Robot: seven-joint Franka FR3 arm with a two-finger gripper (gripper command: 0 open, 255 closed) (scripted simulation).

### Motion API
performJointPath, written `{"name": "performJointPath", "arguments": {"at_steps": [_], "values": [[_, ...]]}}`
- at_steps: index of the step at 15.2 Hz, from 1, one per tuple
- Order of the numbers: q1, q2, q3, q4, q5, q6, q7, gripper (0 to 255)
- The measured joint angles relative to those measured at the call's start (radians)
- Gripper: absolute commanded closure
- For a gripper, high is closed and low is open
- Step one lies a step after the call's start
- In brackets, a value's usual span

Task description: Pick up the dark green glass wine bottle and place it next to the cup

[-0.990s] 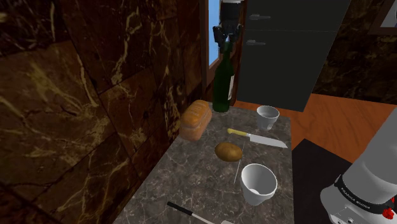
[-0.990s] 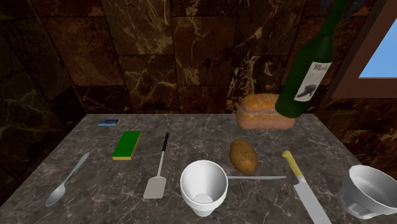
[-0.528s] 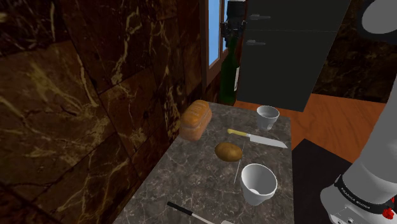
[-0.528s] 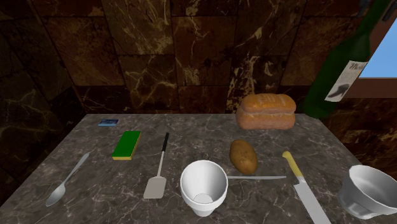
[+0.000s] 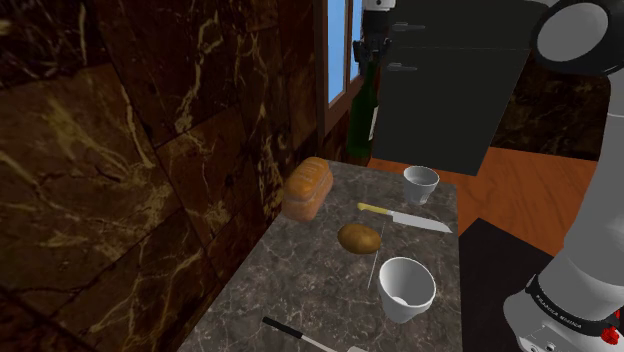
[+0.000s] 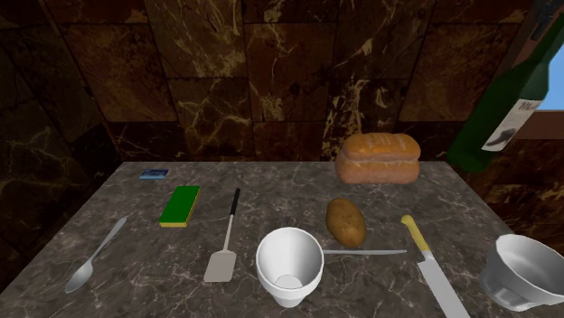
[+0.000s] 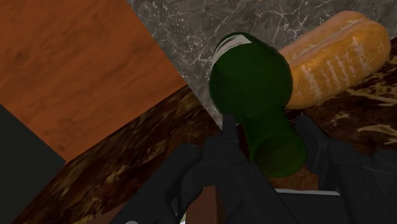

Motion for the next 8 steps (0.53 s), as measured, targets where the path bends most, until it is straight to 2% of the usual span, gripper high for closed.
{"name": "performJointPath", "arguments": {"at_steps": [8], "values": [[-0.009,-0.045,-0.001,-0.179,0.007,0.134,-0.009,255]]}}
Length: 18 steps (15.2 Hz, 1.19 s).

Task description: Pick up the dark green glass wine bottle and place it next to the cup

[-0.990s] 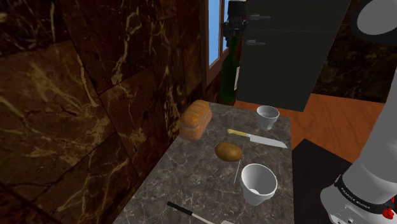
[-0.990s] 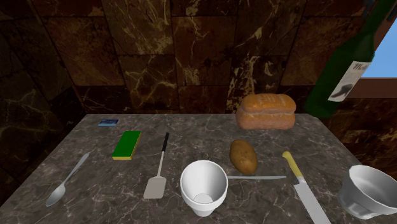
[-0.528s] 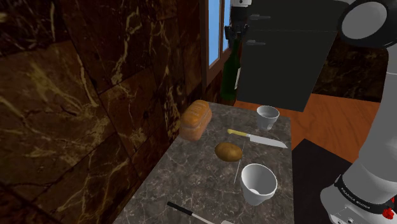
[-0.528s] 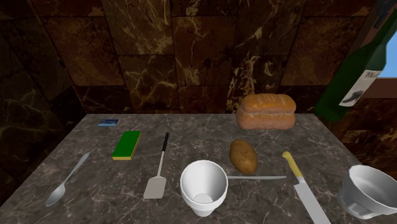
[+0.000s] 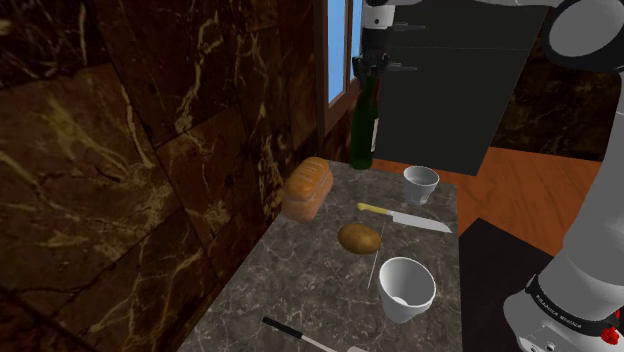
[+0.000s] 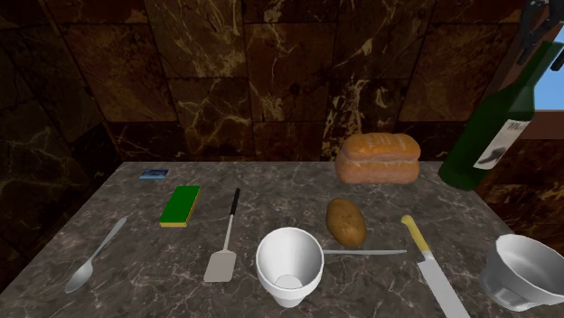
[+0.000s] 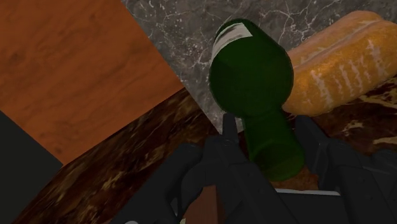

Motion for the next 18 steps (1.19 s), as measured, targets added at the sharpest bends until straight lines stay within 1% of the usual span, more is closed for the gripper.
{"name": "performJointPath", "arguments": {"at_steps": [3,12,18], "values": [[-0.002,-0.015,0.0,-0.063,0.002,0.048,-0.002,255],[-0.005,-0.029,-0.001,-0.203,0.005,0.174,-0.006,255],[-0.007,-0.026,-0.002,-0.278,0.005,0.252,-0.01,255]]}}
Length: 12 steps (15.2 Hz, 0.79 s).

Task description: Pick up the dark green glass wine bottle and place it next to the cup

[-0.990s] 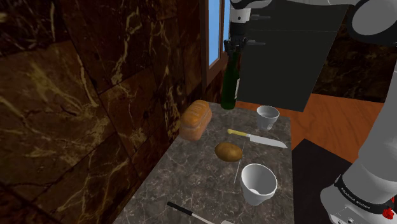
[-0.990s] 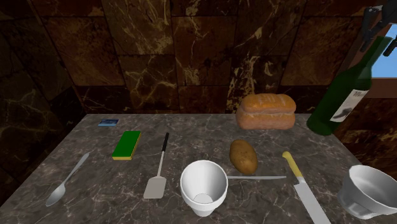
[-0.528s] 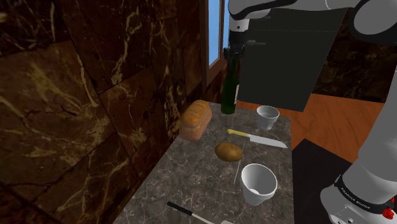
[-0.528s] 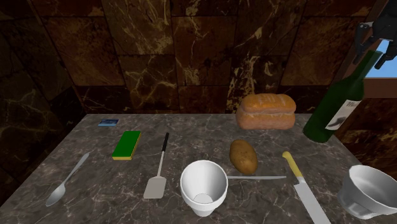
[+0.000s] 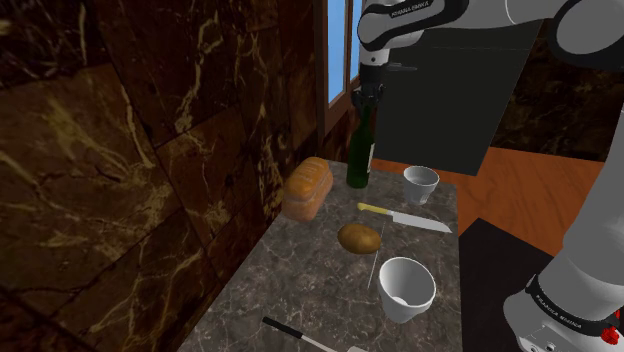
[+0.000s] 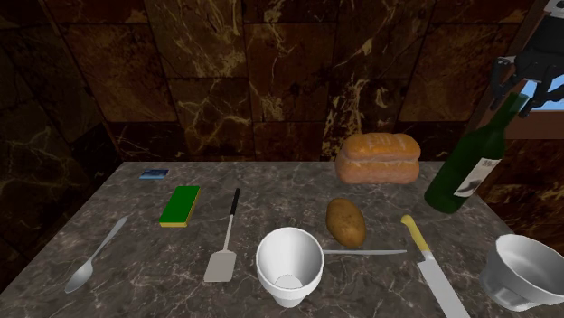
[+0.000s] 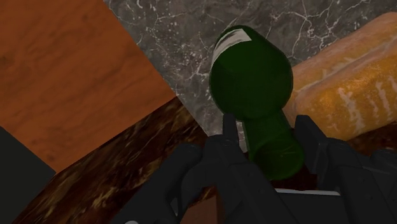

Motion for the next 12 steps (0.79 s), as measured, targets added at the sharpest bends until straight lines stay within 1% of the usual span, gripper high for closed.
{"name": "performJointPath", "arguments": {"at_steps": [3,7,8,12], "values": [[0.0,0.006,0.0,-0.016,-0.001,0.022,-0.001,255],[0.0,0.006,0.0,-0.019,-0.001,0.026,0.0,255],[0.0,0.006,0.0,-0.02,-0.001,0.026,0.0,0],[0.0,0.006,0.0,-0.019,-0.001,0.026,0.0,0]]}}
